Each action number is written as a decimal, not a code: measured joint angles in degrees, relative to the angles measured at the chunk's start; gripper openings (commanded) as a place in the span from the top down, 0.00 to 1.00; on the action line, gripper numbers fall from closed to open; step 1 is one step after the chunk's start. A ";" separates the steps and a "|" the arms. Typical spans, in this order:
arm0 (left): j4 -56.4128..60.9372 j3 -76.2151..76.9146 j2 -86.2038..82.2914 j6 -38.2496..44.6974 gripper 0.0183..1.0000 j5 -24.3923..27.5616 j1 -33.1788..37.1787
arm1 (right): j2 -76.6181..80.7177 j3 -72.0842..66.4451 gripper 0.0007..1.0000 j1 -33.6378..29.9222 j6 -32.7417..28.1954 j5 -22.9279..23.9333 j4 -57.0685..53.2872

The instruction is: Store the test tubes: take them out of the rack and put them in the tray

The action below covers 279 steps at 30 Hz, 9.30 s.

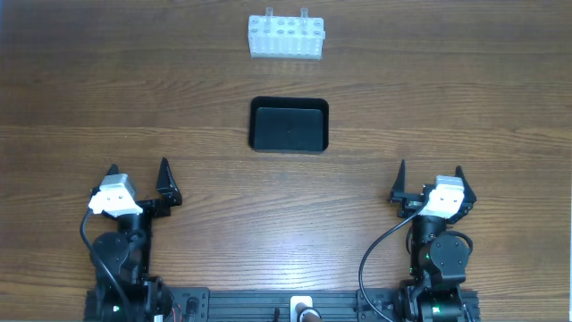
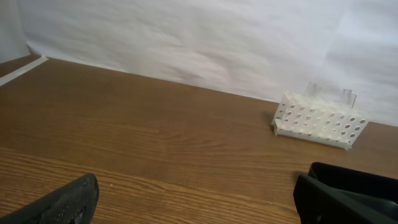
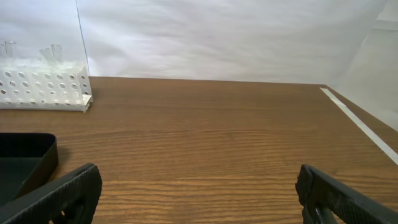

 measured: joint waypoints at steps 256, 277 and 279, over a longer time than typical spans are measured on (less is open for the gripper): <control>-50.05 101.09 120.93 -10.58 0.88 2.49 -29.57 | 0.00 0.00 0.01 0.00 0.00 0.00 0.00; -46.25 101.11 125.94 -10.69 0.70 2.45 -29.59 | 0.00 0.00 0.01 0.00 0.02 0.00 0.00; -46.05 101.11 126.05 -10.78 0.67 2.47 -29.59 | 0.00 0.00 0.01 0.00 0.00 0.00 0.00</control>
